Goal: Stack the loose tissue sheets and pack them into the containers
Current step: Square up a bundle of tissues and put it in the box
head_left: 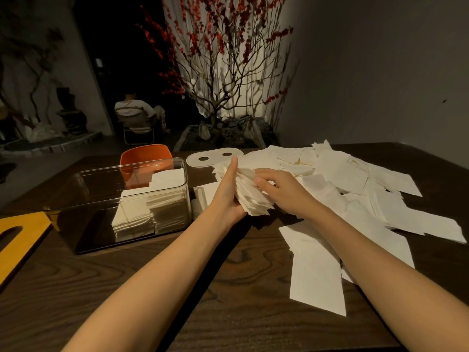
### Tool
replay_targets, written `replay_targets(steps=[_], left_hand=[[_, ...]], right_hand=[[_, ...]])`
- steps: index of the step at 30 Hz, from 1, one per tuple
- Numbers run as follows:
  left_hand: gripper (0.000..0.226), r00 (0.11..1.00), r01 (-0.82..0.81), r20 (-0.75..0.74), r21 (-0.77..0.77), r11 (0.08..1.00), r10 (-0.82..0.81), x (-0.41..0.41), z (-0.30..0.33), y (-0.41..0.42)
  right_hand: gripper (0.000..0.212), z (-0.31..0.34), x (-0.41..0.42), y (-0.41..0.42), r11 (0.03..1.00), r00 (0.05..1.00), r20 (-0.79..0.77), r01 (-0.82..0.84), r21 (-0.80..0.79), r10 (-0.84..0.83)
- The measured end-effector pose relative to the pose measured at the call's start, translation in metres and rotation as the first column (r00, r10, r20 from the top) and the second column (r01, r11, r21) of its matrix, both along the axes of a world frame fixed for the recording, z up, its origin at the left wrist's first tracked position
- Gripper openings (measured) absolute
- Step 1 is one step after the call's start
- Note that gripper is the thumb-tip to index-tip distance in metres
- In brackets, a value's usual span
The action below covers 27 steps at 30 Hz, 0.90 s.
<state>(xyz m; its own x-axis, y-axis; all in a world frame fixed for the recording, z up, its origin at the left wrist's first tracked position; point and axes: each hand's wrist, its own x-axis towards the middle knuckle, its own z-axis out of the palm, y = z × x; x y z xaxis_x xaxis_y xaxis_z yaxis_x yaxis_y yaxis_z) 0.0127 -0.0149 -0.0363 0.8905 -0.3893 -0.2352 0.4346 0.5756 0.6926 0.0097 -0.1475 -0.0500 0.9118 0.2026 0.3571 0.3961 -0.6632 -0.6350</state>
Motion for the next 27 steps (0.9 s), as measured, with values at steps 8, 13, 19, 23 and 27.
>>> replay_targets(steps=[8,13,19,23,27], left_hand=[[0.055,0.998,-0.049,-0.045,-0.066,0.997,0.046,0.007,-0.001,0.014],[0.050,0.999,-0.027,-0.030,-0.048,0.998,0.026,0.001,0.001,0.012],[0.045,0.999,-0.036,-0.007,-0.044,0.998,0.036,-0.001,0.002,0.010],[0.042,0.999,-0.045,0.001,-0.029,0.999,0.045,-0.003,0.003,0.007],[0.043,1.000,-0.021,-0.016,-0.026,0.999,0.021,-0.002,0.001,0.005]], right_hand=[[0.032,0.000,-0.003,-0.005,0.999,0.996,0.085,-0.014,-0.047,0.018],[0.041,0.001,-0.006,-0.002,0.975,0.999,0.052,0.001,-0.221,0.011],[0.025,0.000,-0.006,0.000,0.989,0.996,0.069,0.074,-0.126,-0.065],[0.046,0.003,-0.004,0.004,0.900,0.969,-0.086,0.249,0.359,-0.234],[0.039,0.000,0.001,0.007,0.781,0.927,-0.235,0.374,0.499,-0.294]])
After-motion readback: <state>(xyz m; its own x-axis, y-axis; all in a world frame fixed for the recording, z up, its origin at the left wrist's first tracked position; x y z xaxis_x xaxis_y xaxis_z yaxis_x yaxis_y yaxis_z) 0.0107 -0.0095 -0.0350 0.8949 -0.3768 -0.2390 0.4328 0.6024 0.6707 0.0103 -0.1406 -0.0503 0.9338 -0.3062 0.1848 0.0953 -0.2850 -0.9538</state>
